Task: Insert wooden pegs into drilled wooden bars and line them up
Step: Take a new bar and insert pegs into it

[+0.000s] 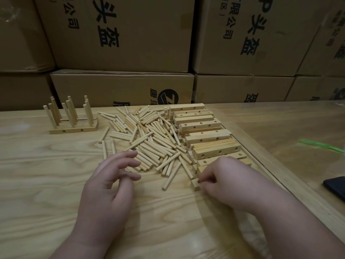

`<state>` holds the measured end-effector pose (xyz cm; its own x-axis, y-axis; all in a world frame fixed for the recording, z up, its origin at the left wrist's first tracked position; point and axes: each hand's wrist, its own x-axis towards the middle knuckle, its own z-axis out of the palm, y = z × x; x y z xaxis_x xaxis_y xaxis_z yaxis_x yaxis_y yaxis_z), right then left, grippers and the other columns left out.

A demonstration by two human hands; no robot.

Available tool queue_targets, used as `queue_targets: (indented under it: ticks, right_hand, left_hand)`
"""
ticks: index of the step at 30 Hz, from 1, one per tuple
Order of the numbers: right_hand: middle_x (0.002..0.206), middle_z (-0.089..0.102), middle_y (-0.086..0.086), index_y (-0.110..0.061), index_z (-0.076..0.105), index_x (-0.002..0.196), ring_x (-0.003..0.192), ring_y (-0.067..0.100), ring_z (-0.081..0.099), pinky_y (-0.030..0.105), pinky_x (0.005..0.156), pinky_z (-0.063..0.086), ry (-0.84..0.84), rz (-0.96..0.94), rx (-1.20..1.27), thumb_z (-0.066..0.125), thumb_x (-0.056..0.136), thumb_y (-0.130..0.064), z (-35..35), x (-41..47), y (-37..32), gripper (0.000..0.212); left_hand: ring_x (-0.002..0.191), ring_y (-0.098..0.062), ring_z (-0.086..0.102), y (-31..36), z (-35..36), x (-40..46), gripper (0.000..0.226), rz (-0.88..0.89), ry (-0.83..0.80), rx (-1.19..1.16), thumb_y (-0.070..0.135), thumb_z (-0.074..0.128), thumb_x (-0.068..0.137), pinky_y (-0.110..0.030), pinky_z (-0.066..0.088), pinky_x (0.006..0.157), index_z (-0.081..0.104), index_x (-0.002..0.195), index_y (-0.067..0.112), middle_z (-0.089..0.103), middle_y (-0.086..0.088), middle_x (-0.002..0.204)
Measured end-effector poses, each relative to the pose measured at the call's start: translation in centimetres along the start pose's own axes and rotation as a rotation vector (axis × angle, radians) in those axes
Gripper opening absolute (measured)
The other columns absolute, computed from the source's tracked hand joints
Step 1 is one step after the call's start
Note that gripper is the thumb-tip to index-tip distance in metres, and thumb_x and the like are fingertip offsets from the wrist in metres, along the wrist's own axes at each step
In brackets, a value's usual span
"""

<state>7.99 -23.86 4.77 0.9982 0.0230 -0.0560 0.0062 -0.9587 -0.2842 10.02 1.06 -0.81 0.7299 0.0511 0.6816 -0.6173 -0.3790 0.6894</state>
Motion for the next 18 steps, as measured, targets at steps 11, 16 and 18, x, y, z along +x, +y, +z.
queue_targets:
  ticks: [11, 16, 18]
  right_hand:
    - [0.102, 0.053, -0.024, -0.039, 0.067, 0.118, 0.092, -0.004, 0.054, 0.021, 0.087, 0.049, 0.028, -0.241, 0.090, 0.066, 0.090, -0.041, 1.5, 0.2, -1.5, 0.029]
    - [0.098, 0.056, -0.026, -0.042, 0.067, 0.104, 0.089, -0.005, 0.054, 0.021, 0.082, 0.051, 0.000, -0.196, 0.046, 0.070, 0.085, -0.031, 1.4, 0.3, -0.8, 0.022]
    - [0.094, 0.059, -0.027, -0.045, 0.066, 0.099, 0.087, -0.007, 0.055, 0.016, 0.076, 0.049, -0.008, -0.191, 0.077, 0.073, 0.083, -0.035, 1.6, 0.4, -0.7, 0.020]
  left_hand:
    - [0.064, -0.010, 0.069, 0.6, 0.2, -0.2, 0.041, -0.107, -0.003, -0.049, 0.001, 0.051, 0.074, -0.006, 0.044, 0.072, 0.071, 0.089, 0.034, 0.069, 0.010, 0.102]
    - [0.063, -0.013, 0.066, 0.5, 0.1, -0.2, 0.040, -0.134, -0.019, -0.031, 0.004, 0.052, 0.075, -0.009, 0.044, 0.064, 0.069, 0.090, 0.037, 0.068, 0.009, 0.088]
    - [0.063, -0.013, 0.065, 0.3, 0.2, -0.2, 0.039, -0.161, -0.020, -0.047, 0.006, 0.052, 0.076, -0.011, 0.044, 0.061, 0.070, 0.090, 0.037, 0.069, 0.008, 0.086]
